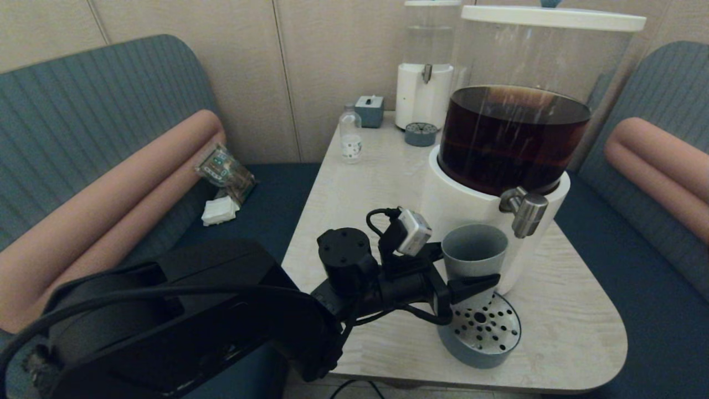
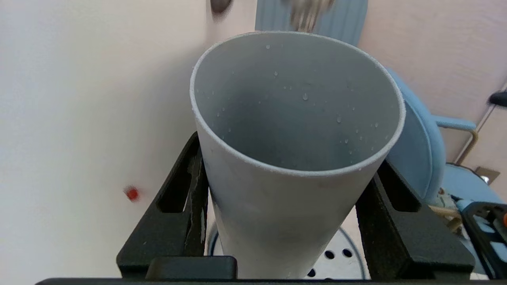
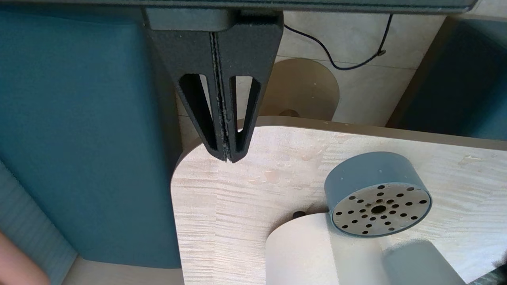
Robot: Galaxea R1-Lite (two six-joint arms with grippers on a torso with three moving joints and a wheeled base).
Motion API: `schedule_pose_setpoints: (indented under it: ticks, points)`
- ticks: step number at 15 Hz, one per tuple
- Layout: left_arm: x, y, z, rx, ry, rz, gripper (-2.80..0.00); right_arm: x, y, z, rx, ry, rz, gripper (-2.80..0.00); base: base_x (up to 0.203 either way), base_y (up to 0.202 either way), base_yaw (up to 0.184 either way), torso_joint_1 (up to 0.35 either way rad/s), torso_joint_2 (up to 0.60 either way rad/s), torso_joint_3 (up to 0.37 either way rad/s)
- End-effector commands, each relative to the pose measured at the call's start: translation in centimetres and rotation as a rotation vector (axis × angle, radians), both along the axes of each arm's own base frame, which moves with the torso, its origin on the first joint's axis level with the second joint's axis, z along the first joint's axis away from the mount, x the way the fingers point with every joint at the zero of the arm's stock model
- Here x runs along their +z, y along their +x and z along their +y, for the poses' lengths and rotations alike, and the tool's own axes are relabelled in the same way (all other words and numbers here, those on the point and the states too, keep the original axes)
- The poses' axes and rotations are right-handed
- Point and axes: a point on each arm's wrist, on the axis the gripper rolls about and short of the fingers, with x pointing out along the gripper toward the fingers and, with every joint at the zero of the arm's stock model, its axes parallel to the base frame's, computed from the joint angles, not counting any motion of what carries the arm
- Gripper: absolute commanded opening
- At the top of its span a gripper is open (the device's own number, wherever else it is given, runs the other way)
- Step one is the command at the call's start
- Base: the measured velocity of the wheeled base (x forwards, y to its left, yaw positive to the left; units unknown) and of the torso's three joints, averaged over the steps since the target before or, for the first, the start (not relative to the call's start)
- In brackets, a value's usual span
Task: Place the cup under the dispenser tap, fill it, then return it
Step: Place it under the water dispenser
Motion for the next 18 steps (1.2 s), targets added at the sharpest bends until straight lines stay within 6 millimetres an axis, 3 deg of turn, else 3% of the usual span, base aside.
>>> schedule_pose_setpoints:
  ticks: [1, 7, 18]
  points:
    - [-1.6, 0.2, -0.8, -0.011, 0.012, 0.016, -2.80, 0.0, 0.0, 0.0, 0.000, 0.000, 0.001, -2.80, 0.000, 0.000, 0.000, 0.000, 0.00, 0.000]
    - [-2.5, 0.4, -2.2, -0.029, 0.003, 0.013, -2.80, 0.0, 0.0, 0.0, 0.000, 0.000, 0.001, -2.80, 0.000, 0.000, 0.000, 0.000, 0.00, 0.000]
    - [-4.2, 0.1, -2.9, -0.044, 0.028, 0.041, -2.80, 0.0, 0.0, 0.0, 0.000, 0.000, 0.001, -2.80, 0.000, 0.000, 0.000, 0.000, 0.00, 0.000]
